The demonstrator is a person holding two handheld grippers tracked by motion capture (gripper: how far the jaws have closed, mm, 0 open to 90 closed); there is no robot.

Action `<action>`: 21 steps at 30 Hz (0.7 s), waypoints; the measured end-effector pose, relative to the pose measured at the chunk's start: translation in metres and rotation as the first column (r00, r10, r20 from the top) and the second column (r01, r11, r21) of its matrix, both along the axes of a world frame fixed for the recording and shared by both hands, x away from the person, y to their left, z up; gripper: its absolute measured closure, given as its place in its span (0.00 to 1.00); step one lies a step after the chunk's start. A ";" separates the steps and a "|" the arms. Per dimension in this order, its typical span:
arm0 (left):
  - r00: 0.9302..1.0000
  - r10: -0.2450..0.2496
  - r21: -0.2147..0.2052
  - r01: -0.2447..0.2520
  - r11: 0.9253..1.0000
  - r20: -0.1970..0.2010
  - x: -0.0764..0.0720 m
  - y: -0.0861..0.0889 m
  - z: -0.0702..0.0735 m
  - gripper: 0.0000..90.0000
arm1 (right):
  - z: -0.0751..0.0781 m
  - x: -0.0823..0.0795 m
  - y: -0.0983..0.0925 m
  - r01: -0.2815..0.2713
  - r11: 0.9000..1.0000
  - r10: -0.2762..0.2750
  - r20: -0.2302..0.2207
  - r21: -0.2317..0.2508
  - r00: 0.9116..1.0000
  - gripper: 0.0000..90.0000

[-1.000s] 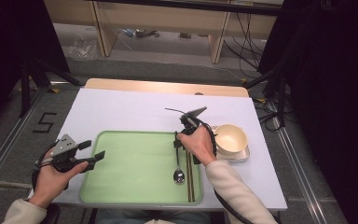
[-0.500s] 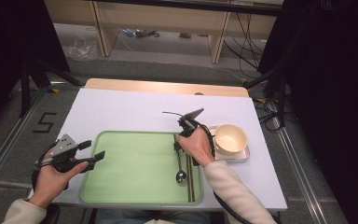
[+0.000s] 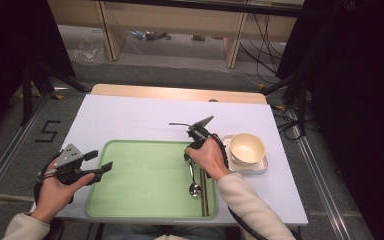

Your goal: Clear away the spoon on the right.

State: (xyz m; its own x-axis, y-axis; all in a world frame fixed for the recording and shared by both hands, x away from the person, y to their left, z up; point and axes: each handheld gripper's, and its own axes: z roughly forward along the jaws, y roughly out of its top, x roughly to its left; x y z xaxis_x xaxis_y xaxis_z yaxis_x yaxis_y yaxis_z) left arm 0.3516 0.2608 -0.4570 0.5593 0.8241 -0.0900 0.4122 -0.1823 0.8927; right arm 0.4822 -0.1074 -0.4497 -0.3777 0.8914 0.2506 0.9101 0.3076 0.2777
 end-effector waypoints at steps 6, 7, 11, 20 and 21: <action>1.000 -0.001 0.001 0.001 1.000 -0.001 0.000 0.000 0.000 0.32 | 0.006 -0.001 0.001 -0.025 0.999 0.027 0.057 -0.039 0.998 0.70; 1.000 0.000 0.000 0.000 1.000 -0.001 0.000 0.000 0.000 0.32 | 0.007 0.000 0.000 -0.027 0.999 0.029 0.057 -0.028 0.998 0.70; 1.000 0.000 0.001 0.000 1.000 -0.001 0.000 0.000 0.000 0.32 | 0.015 0.000 -0.002 -0.011 1.000 0.012 0.076 -0.018 0.997 0.69; 1.000 -0.001 0.002 0.001 1.000 -0.002 0.000 0.000 0.000 0.32 | 0.018 0.001 -0.006 -0.006 1.000 0.008 0.086 -0.026 0.996 0.69; 1.000 -0.001 0.001 0.001 1.000 -0.002 0.000 0.000 0.000 0.32 | 0.017 0.000 -0.005 -0.005 1.000 0.007 0.066 -0.030 0.998 0.69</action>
State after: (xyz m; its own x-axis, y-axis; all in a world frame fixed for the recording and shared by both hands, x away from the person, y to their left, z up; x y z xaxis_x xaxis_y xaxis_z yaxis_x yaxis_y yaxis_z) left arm 0.3517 0.2607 -0.4570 0.5597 0.8238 -0.0898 0.4137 -0.1839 0.8916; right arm 0.4823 -0.1122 -0.4326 -0.3983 0.8956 0.1983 0.8880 0.3223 0.3281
